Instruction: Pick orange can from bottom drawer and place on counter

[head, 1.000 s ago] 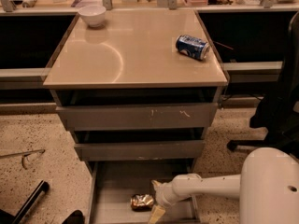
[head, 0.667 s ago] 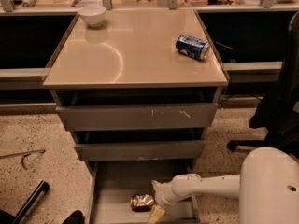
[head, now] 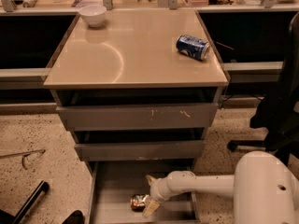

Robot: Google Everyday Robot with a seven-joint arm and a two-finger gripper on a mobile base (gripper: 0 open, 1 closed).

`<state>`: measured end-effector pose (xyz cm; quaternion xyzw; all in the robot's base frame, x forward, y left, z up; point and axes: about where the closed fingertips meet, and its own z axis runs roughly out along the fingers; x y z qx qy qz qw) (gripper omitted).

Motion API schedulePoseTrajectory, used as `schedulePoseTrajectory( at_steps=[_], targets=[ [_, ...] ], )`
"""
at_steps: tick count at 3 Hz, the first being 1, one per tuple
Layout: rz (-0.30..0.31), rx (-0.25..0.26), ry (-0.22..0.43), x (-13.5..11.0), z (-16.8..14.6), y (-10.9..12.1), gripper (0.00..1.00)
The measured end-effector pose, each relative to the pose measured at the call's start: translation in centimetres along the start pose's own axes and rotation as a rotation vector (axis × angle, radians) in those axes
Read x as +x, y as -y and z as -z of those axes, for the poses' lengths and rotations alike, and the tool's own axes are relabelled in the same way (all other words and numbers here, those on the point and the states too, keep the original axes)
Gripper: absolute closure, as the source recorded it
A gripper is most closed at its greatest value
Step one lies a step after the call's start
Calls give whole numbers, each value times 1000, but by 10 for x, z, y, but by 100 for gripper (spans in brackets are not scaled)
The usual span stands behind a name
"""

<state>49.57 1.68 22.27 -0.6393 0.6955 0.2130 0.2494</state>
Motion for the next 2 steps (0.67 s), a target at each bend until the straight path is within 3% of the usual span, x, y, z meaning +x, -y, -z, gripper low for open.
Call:
schedulePoseTrajectory(
  at_steps=[2],
  targets=[
    [-13, -33, 21, 8, -38, 16, 0]
  ],
)
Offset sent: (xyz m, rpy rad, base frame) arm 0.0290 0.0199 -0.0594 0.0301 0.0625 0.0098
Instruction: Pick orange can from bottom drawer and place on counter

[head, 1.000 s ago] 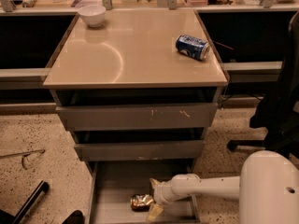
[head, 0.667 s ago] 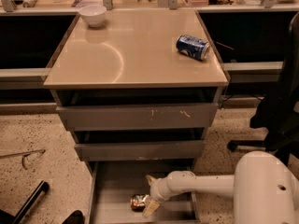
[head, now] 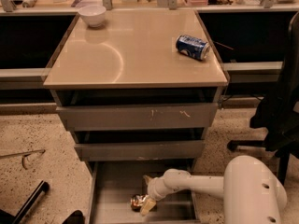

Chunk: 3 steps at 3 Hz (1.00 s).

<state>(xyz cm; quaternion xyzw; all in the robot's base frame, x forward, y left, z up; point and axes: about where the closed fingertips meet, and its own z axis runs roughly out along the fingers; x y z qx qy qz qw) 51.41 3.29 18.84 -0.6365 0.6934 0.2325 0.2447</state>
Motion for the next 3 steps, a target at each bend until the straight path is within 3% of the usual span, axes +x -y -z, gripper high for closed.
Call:
schedulePoseTrajectory(
  at_steps=[1, 2, 3],
  targets=[
    [-19, -46, 19, 20, -33, 3, 0],
    [-16, -47, 24, 20, -41, 4, 0],
    [-23, -65, 21, 24, -52, 3, 19]
  ],
)
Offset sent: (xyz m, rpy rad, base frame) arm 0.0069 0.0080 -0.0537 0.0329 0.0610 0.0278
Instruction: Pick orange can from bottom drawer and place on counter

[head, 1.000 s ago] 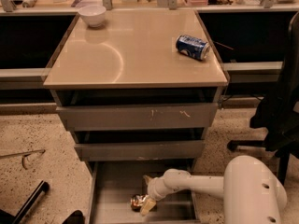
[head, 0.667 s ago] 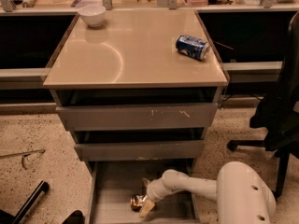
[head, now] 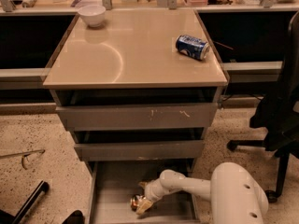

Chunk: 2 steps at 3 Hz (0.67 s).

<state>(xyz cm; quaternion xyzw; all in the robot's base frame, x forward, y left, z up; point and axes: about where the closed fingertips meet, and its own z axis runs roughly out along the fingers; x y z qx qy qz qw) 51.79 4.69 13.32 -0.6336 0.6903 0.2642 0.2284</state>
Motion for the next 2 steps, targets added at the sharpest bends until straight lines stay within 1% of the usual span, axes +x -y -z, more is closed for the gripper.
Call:
schedulePoseTrajectory(
  at_steps=[2],
  targets=[
    [0, 0, 0, 0, 0, 0, 65]
  ],
)
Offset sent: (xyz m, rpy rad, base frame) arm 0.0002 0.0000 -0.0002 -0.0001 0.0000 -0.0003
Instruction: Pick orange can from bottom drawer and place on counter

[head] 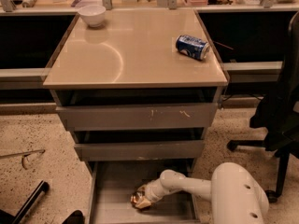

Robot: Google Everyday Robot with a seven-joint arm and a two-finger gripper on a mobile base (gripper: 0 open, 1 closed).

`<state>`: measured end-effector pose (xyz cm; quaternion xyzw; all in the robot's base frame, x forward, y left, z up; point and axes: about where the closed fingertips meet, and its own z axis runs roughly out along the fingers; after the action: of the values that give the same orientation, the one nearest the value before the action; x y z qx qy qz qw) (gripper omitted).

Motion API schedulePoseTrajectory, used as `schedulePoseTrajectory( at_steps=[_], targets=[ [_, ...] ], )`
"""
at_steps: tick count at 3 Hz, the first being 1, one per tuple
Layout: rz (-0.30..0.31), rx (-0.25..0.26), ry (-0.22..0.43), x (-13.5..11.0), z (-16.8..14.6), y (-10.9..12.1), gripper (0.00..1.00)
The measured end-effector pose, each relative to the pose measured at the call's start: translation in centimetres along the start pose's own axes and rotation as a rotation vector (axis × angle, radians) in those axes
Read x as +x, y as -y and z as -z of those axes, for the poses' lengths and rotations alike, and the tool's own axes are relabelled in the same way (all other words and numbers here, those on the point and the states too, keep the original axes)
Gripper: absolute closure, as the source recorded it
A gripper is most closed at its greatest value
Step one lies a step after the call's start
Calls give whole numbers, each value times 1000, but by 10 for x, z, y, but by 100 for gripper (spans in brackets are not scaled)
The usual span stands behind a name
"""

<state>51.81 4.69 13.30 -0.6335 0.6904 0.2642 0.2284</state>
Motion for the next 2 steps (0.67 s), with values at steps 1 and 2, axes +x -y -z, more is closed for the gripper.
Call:
schedulePoseTrajectory(
  at_steps=[1, 2],
  targets=[
    [0, 0, 0, 0, 0, 0, 88],
    [5, 7, 39, -9, 12, -4, 100]
  ],
)
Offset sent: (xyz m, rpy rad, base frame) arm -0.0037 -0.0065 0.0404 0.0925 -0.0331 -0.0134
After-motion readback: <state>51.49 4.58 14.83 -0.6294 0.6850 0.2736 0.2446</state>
